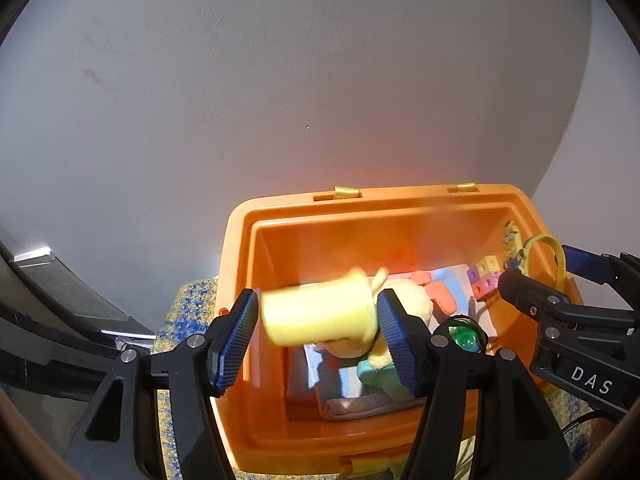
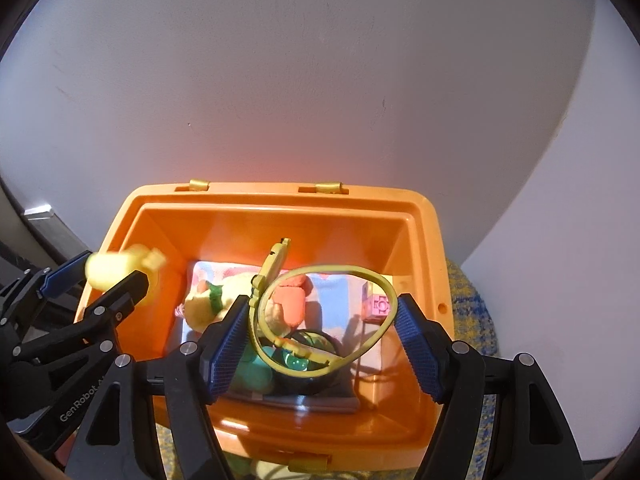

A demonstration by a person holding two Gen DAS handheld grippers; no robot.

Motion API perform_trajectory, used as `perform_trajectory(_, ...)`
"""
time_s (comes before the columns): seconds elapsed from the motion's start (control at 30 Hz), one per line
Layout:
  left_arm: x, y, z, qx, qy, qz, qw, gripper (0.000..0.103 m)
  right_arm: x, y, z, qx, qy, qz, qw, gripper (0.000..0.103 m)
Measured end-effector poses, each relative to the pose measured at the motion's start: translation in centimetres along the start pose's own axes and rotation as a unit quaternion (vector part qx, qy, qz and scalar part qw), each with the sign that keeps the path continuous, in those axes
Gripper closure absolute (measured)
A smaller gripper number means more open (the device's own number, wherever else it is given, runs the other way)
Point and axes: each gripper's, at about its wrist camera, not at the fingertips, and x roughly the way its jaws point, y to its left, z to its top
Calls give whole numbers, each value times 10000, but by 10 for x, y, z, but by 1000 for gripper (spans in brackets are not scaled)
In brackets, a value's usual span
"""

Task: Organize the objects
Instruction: 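Carry the cup and cord into the orange crate and open both grippers, then withdraw both grippers from the crate toward the frog and beige plush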

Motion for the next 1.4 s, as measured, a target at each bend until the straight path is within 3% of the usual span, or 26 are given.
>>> perform_trajectory(0.03,0,0,-1,-1,-13,39,10000,28,1,0,0,9,20,-12,10000,29)
perform_trajectory(0.1,-2,0,-2,-16,-66,158,9999,19,1,-1,-2,26,21,-46,10000,21)
perform_trajectory(0.2,-4,1,-4,-50,-52,232,9997,15,-1,-2,-3,31,-22,-117,9999,17)
perform_trajectory(0.57,-27,3,-4,-44,-197,394,9990,13,-24,-6,-6,143,-188,-261,9994,15)
perform_trajectory(0.8,-61,-2,-8,18,-383,452,9982,6,-55,-10,-20,249,-281,-280,9989,15)
perform_trajectory(1.4,-114,-2,-63,-54,-388,531,9978,4,-97,6,-75,232,-246,-307,9990,14)
